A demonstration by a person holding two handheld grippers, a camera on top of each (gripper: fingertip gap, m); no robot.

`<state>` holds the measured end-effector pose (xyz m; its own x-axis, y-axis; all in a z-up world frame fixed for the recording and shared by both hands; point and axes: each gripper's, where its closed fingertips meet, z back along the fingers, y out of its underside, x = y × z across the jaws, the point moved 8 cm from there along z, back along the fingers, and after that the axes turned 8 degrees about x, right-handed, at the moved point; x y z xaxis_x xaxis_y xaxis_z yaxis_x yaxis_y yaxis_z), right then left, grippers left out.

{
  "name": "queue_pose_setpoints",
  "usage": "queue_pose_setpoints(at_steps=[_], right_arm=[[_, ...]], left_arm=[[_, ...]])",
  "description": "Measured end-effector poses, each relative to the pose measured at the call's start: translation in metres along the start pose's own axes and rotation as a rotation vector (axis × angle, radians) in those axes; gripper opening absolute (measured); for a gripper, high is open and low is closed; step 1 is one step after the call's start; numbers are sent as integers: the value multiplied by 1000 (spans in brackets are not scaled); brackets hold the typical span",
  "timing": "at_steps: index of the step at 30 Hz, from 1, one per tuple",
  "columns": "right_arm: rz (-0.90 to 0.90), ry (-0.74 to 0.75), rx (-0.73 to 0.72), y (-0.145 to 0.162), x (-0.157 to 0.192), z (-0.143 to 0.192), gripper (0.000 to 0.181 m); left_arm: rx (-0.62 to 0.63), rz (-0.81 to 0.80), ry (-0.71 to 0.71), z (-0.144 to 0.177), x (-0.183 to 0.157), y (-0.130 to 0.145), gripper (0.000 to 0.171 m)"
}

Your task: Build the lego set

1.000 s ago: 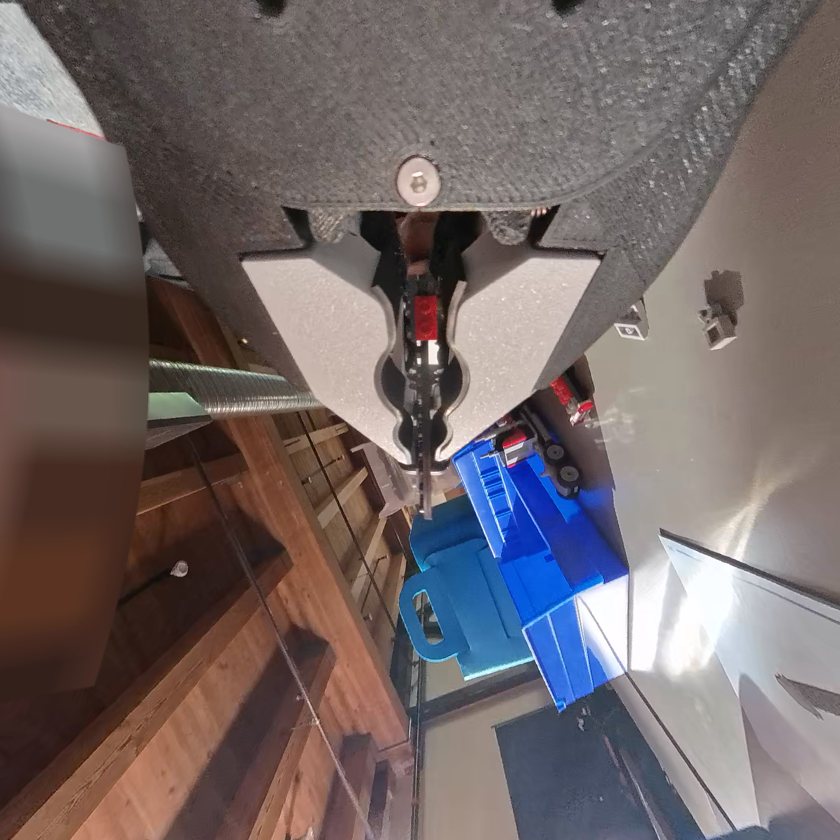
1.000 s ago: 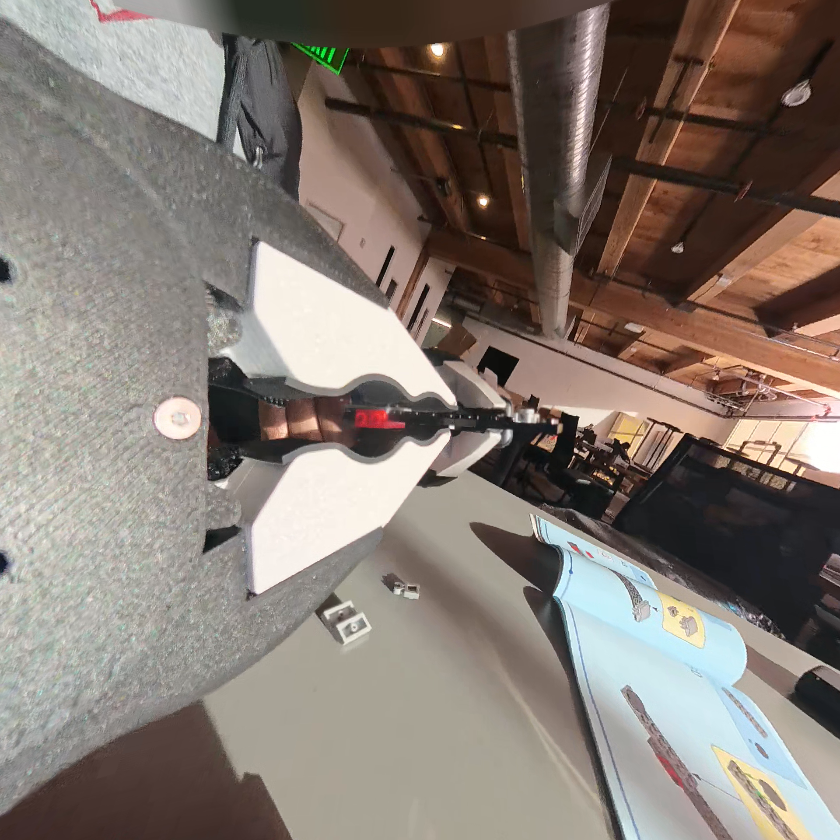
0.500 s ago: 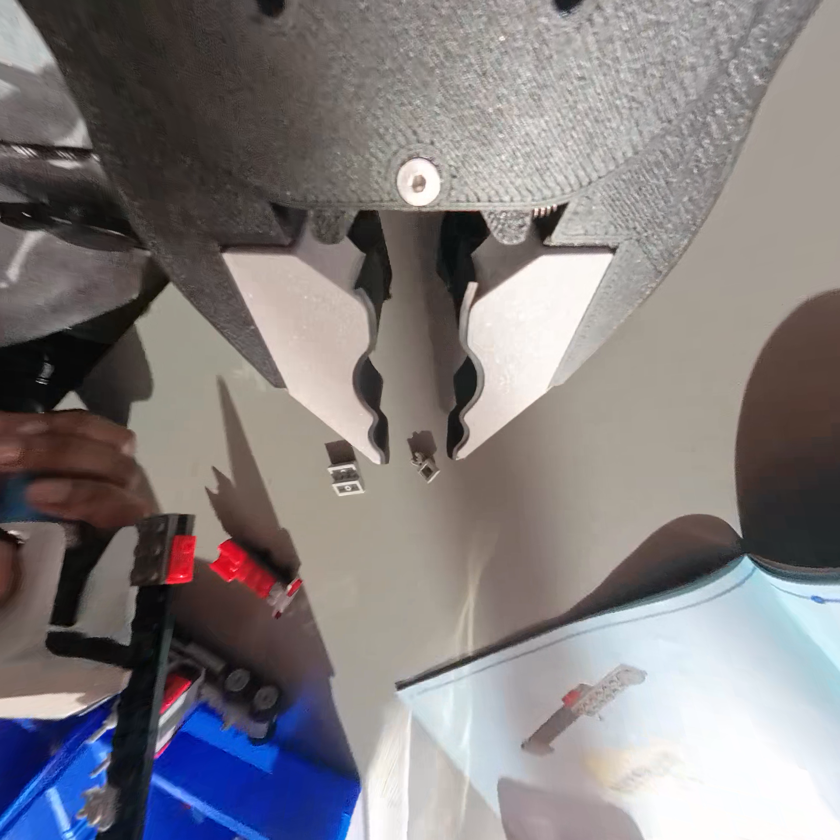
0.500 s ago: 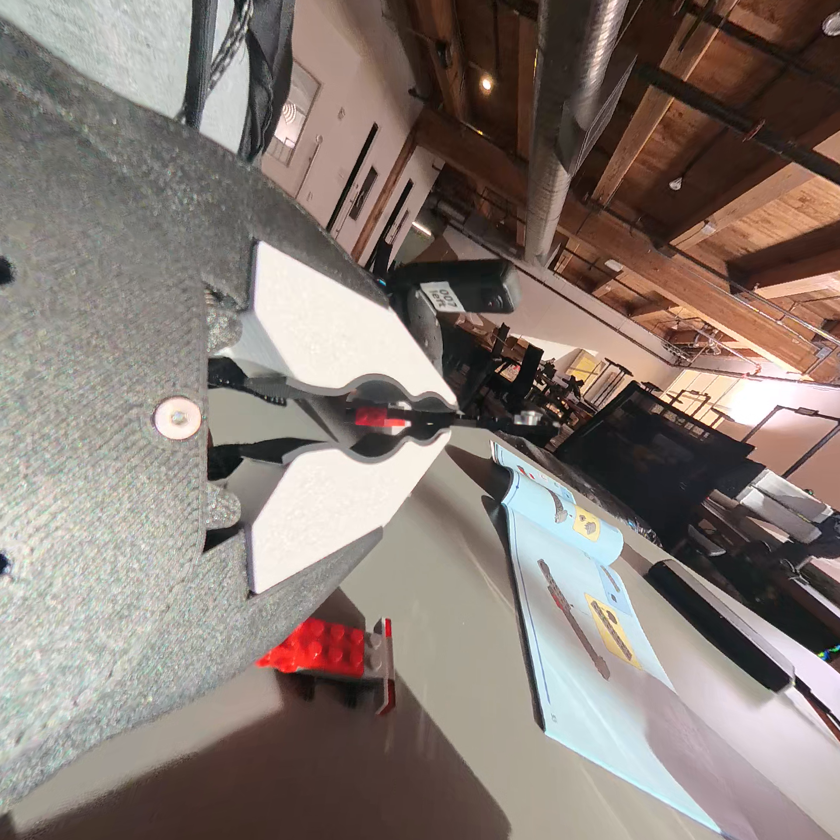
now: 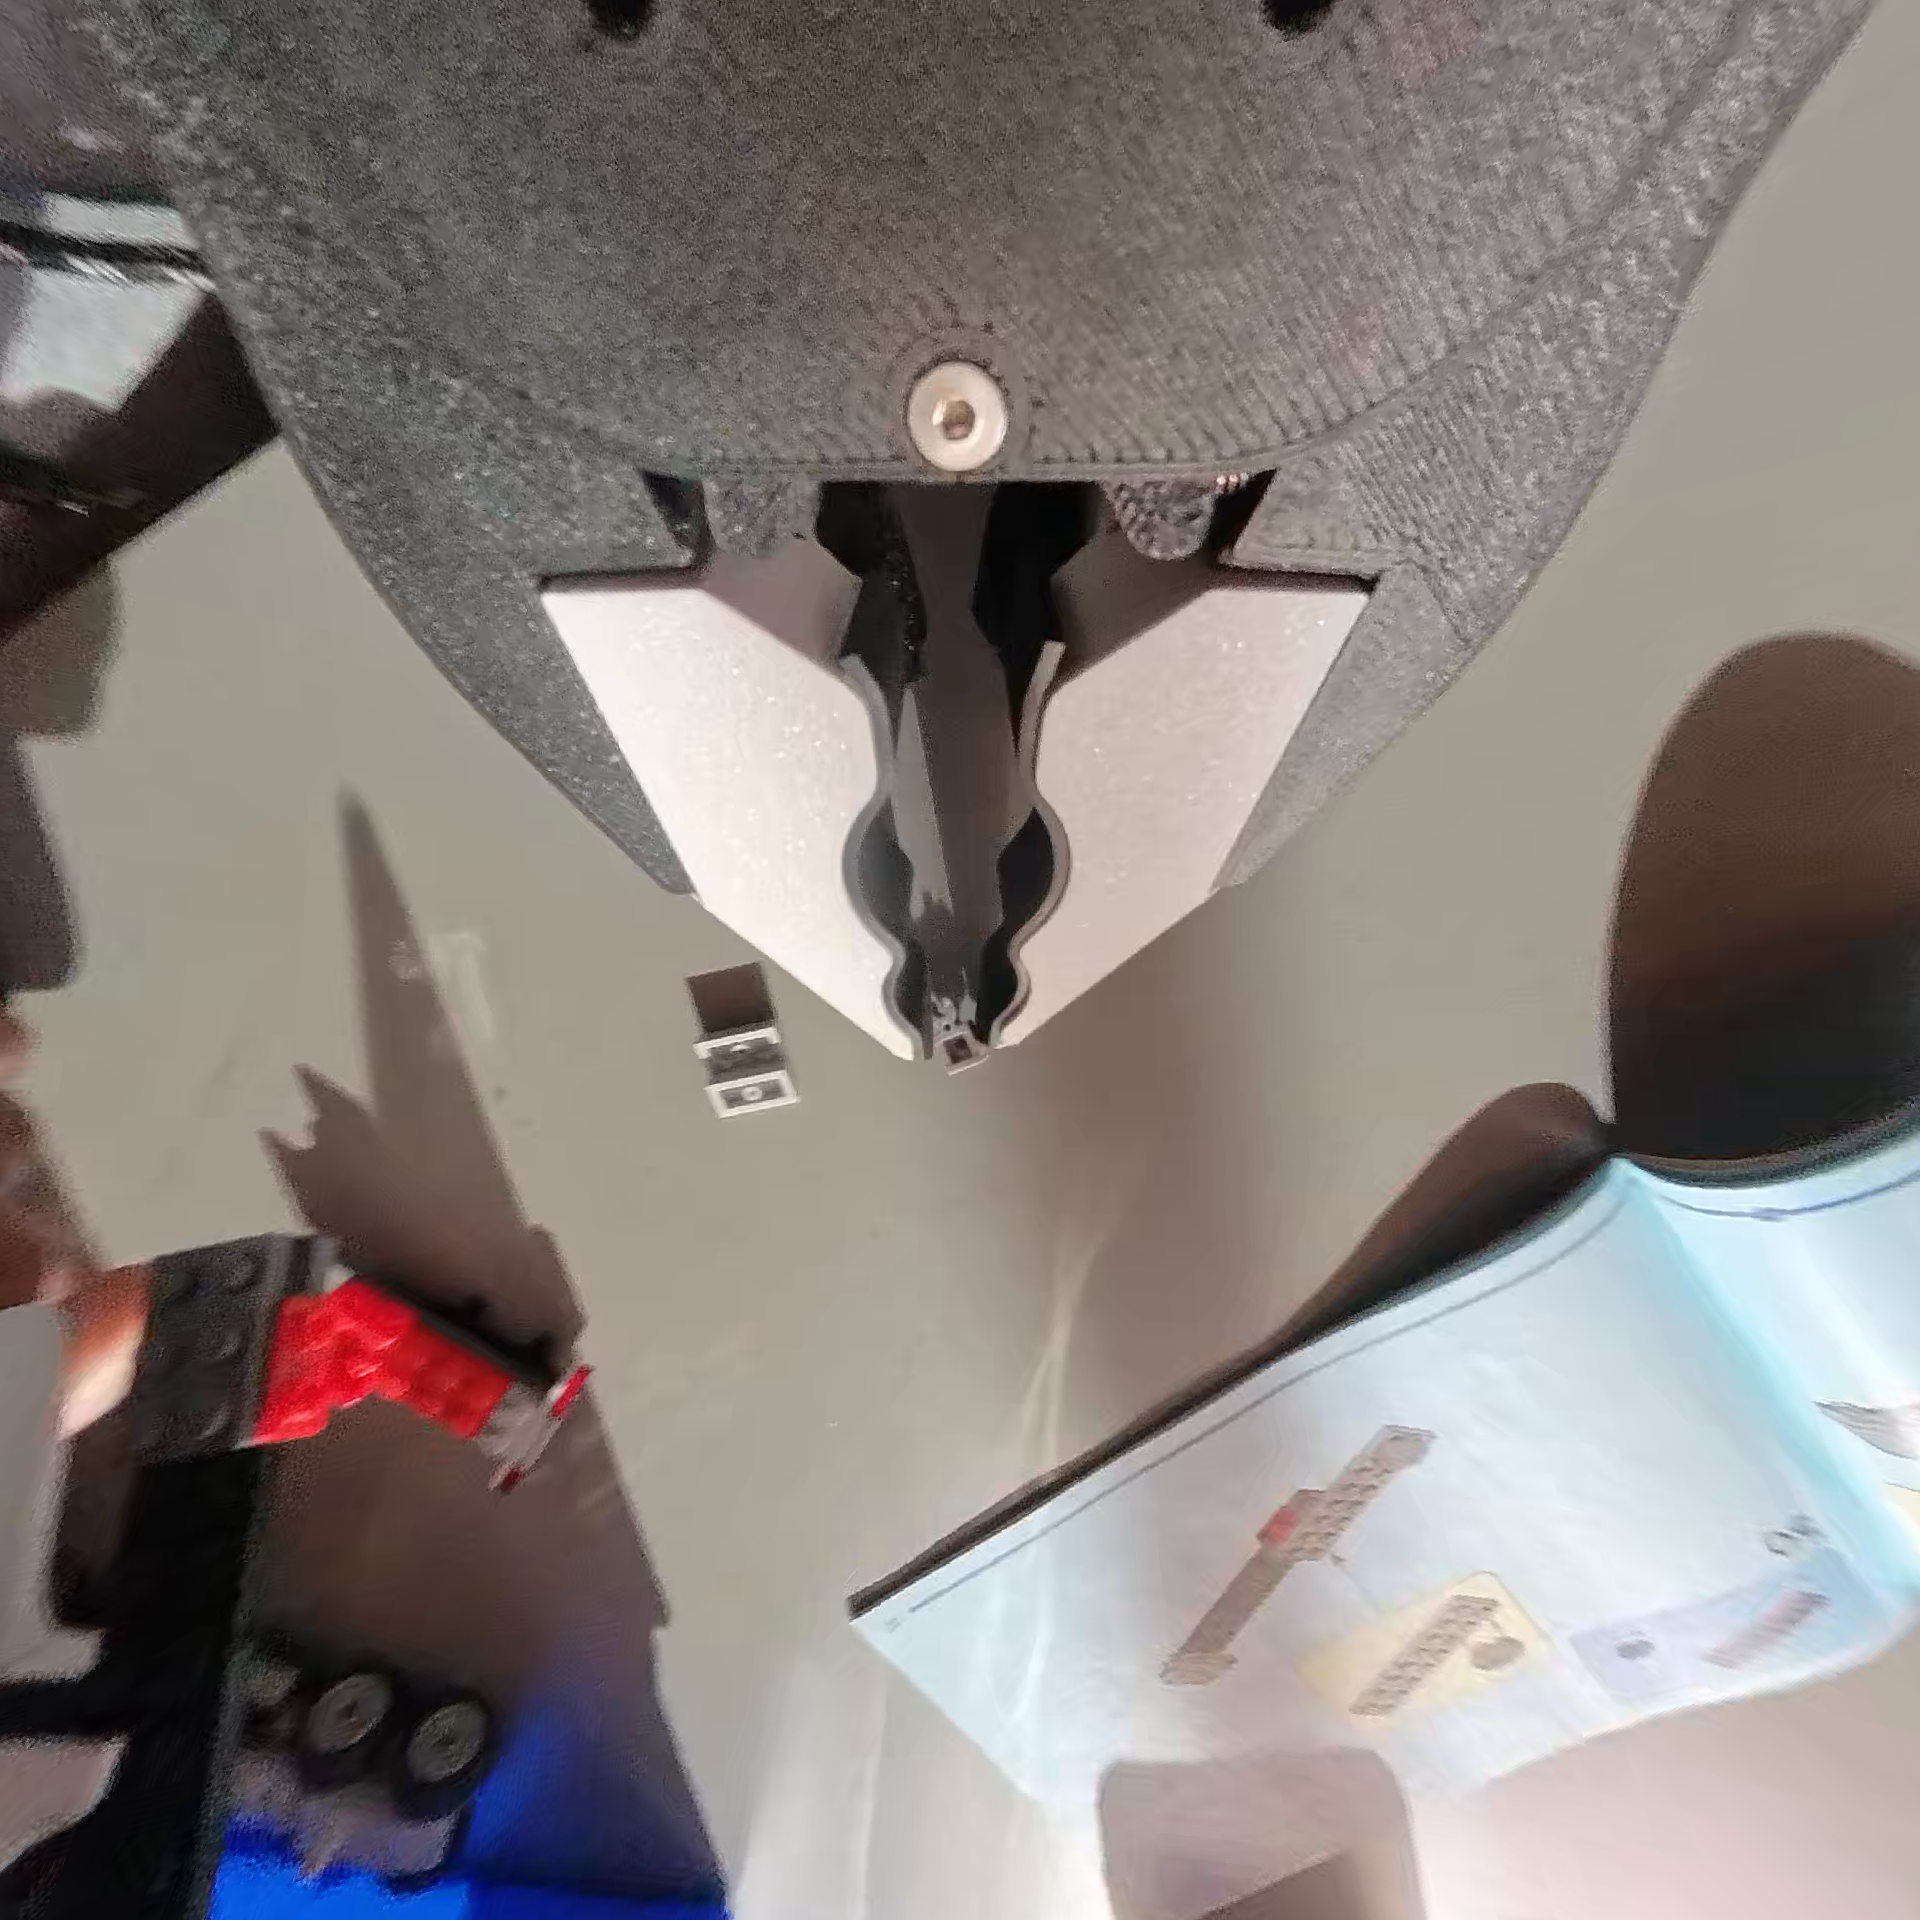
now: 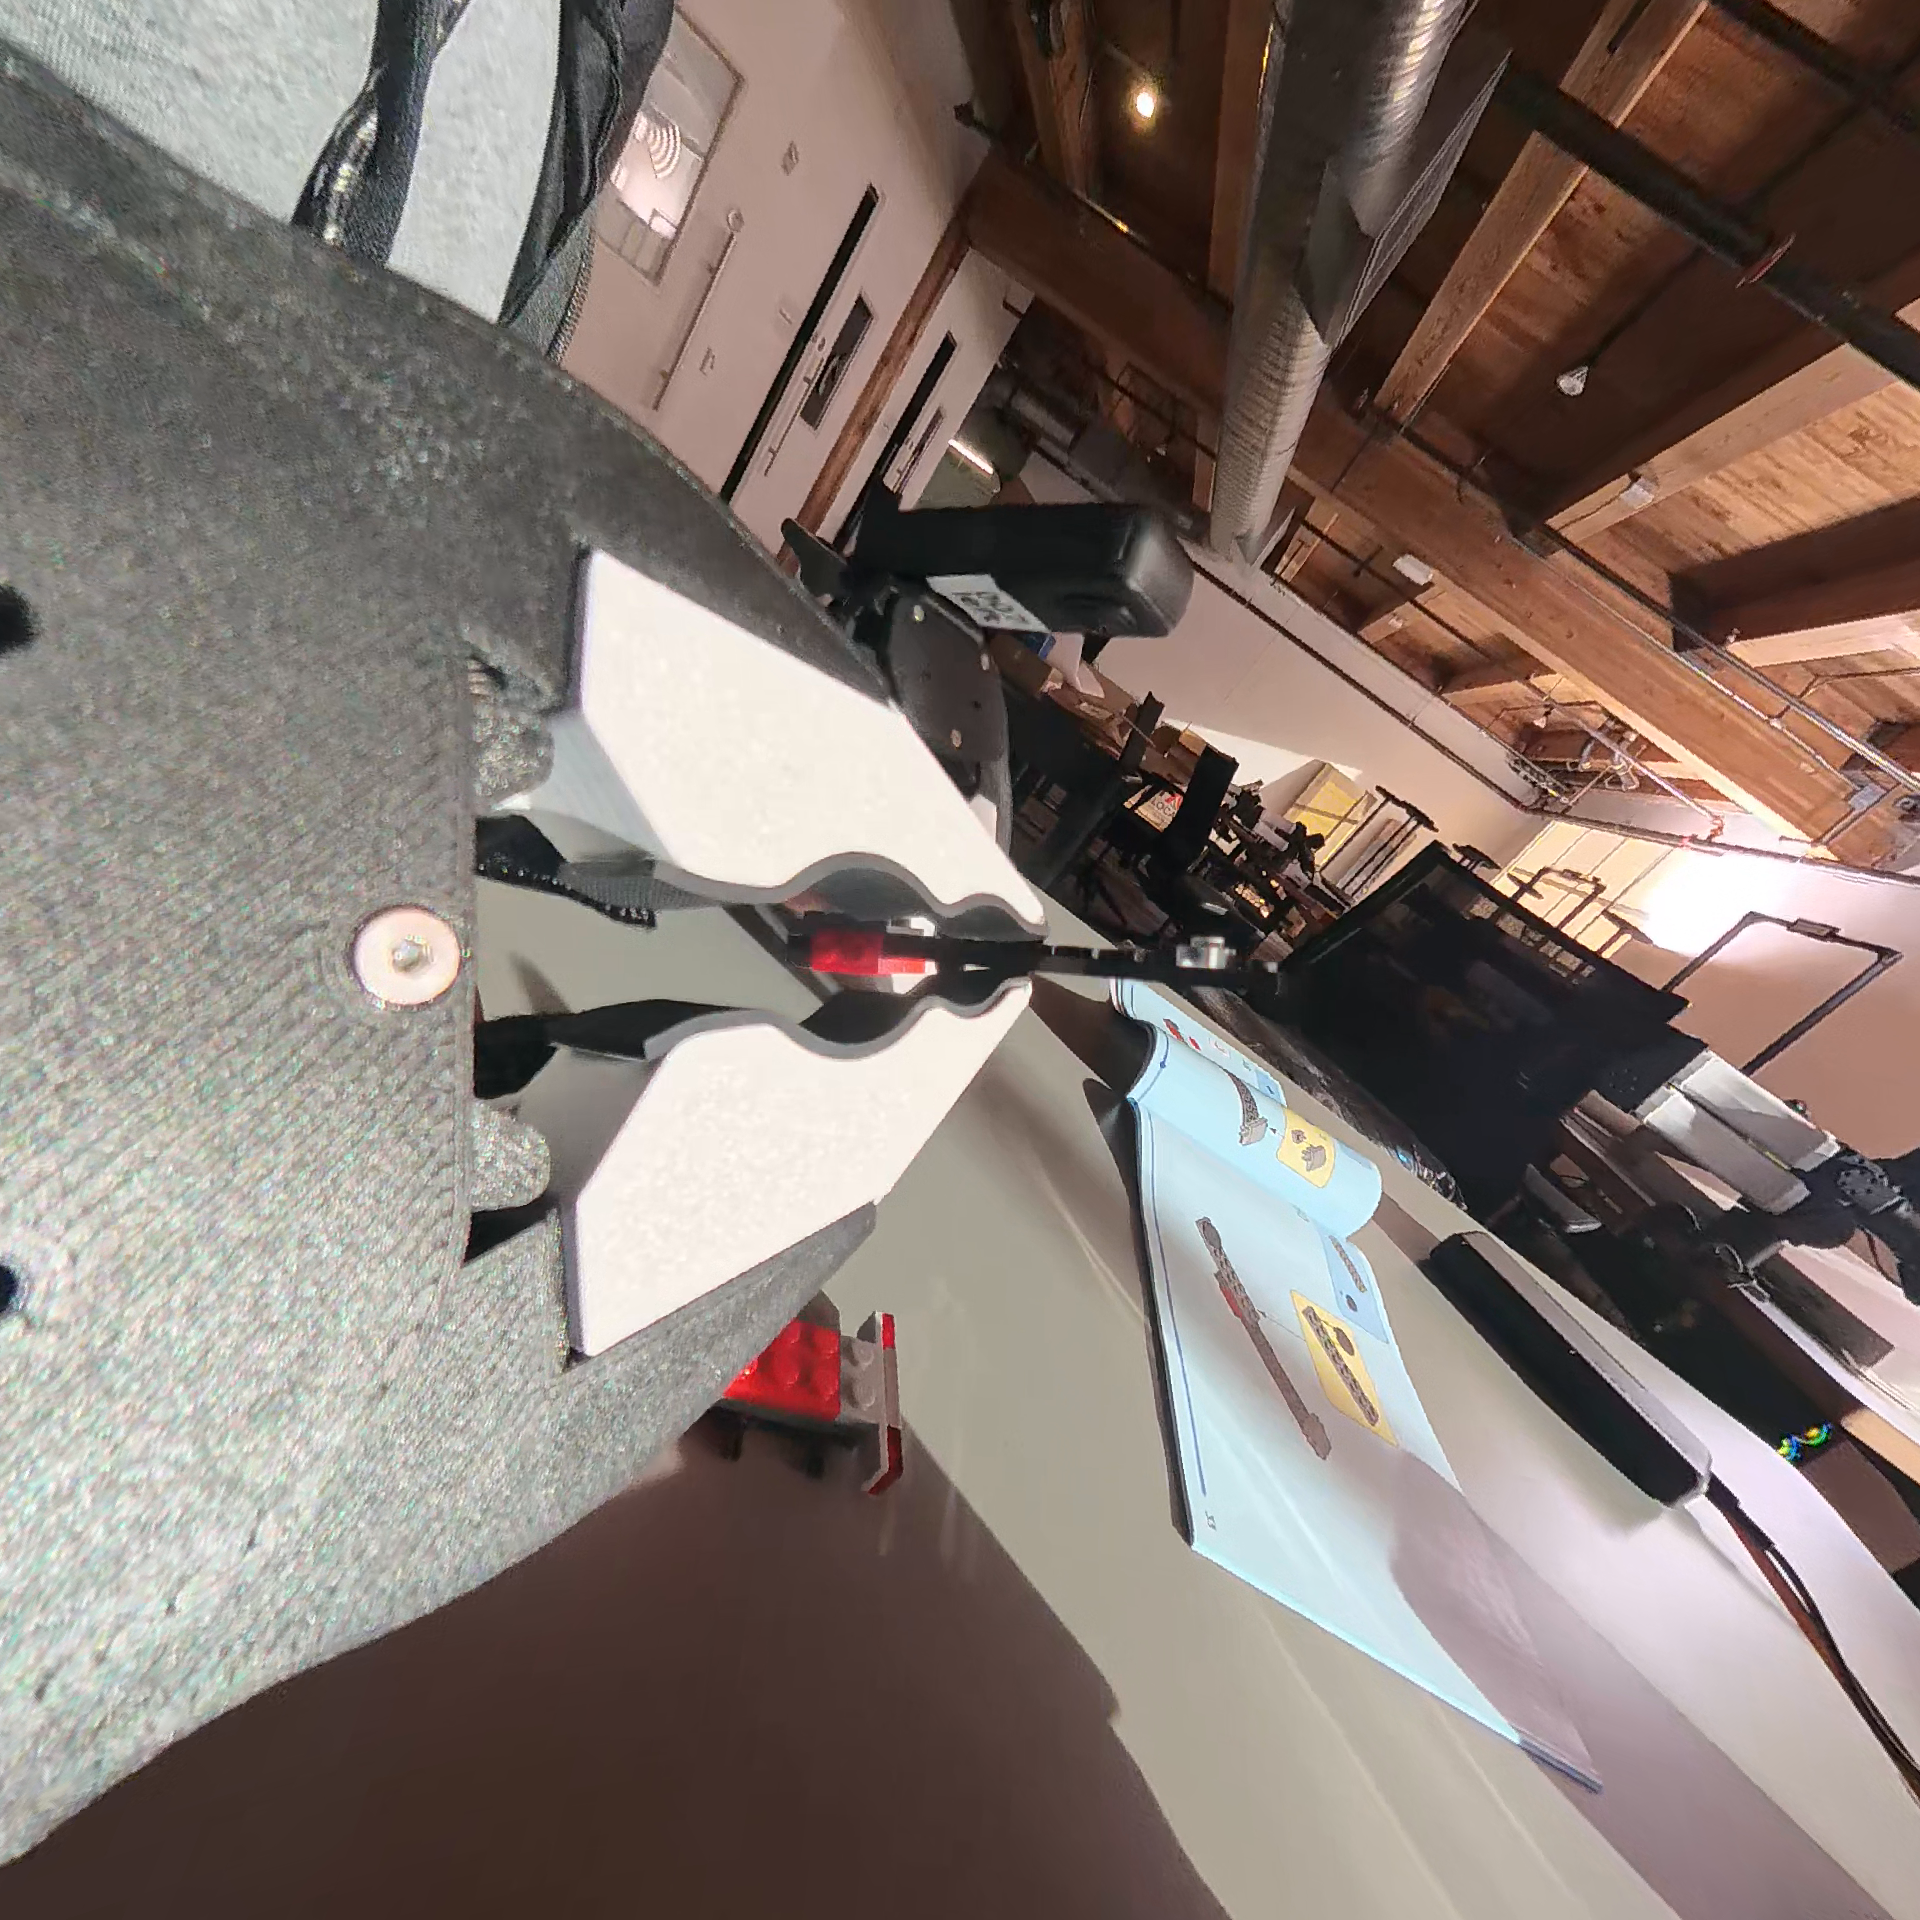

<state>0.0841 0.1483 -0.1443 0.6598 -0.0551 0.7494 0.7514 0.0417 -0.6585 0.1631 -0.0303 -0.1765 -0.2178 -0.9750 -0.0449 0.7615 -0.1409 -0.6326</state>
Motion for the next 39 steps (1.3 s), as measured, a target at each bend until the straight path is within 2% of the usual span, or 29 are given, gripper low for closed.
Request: queue_pose_setpoints(at_steps=[6, 10, 16, 24, 32, 37, 39], right_arm=[[-15, -22, -14, -2, -2, 5, 5], [-21, -26, -21, -3, -3, 9, 5], [-36, -31, -29, -4, -5, 10, 5], [-46, -29, -23, -5, -7, 9, 5], [-36, -14, -28, -5, -8, 10, 5], [-37, -14, -37, -6, -8, 11, 5], [-39, -16, -39, -6, -8, 12, 5]], left_arm=[[-115, 352, 492, 8, 11, -11, 10], [-189, 507, 601, 12, 26, -14, 17], [-164, 507, 520, 8, 34, -10, 22], [-93, 164, 297, -3, 34, -22, 27], [-6, 58, 175, -29, 39, -47, 29], [-1, 1, 68, -39, 29, -51, 27], [2, -21, 16, -40, 28, -52, 17]])
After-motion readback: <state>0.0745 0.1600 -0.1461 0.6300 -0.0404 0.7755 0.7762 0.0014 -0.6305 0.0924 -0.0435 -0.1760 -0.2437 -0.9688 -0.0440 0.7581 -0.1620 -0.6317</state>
